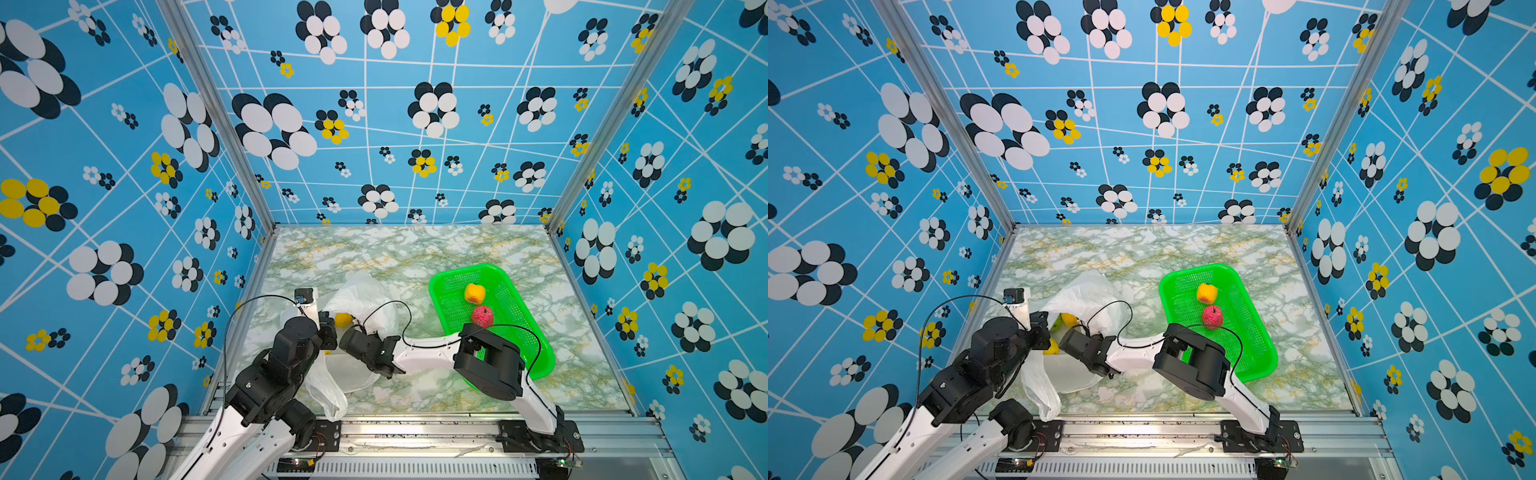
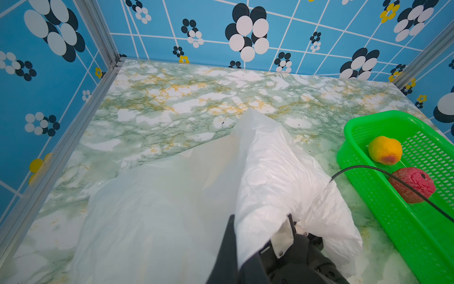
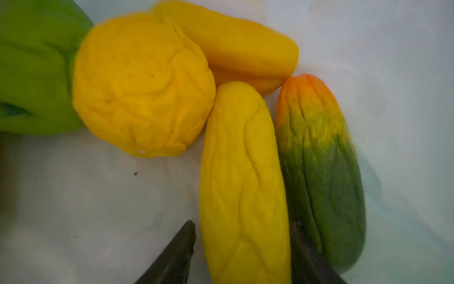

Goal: Untie the knot of the plastic bag and take out the fruit
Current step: 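Lower the right gripper into the bag and grasp the long yellow fruit, then lift the long yellow fruit out and carry it over the green basket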

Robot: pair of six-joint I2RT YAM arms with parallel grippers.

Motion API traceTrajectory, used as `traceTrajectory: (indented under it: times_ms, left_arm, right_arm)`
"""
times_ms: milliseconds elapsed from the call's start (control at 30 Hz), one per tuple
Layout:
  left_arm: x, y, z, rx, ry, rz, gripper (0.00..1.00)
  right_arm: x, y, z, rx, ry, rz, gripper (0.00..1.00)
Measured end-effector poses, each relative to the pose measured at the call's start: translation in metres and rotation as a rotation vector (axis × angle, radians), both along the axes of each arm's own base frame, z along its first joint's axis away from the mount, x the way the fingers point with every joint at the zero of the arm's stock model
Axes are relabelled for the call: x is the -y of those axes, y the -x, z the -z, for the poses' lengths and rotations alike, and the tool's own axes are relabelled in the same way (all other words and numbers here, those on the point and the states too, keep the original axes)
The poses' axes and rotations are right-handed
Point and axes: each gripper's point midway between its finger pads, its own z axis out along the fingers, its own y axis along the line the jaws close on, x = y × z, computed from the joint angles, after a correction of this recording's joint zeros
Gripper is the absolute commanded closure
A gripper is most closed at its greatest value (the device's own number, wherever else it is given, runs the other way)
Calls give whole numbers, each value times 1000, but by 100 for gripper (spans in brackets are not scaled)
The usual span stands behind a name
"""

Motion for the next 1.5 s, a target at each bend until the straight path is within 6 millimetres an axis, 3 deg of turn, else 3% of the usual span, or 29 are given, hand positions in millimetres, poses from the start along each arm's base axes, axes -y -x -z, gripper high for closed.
traceTrajectory:
  times_ms: [100, 433, 667, 833, 1033, 1267, 1500]
  left_arm:
    - [0, 0, 0, 0, 0, 0, 100]
    - [0, 0, 0, 0, 0, 0, 100]
    - [0, 0, 0, 0, -1, 0, 100]
    - [0, 0, 0, 0, 0, 0, 100]
    - [0, 0, 0, 0, 0, 0, 100]
    - [0, 0, 0, 0, 0, 0, 100]
    - [0, 0, 0, 0, 0, 0, 100]
  right_arm:
    - [-4, -4, -1, -23, -23, -3, 45]
    - [-12, -4, 1, -58, -55, -44, 69]
    - [-1, 14, -6, -82, -85, -111, 76]
    - [5, 33, -29, -72, -134, -168, 77]
    - [-2, 59, -65, -45, -224, -254, 79]
    - [-13, 105, -92, -21, -275, -389, 82]
    - [7, 122, -135, 39, -350, -436, 83]
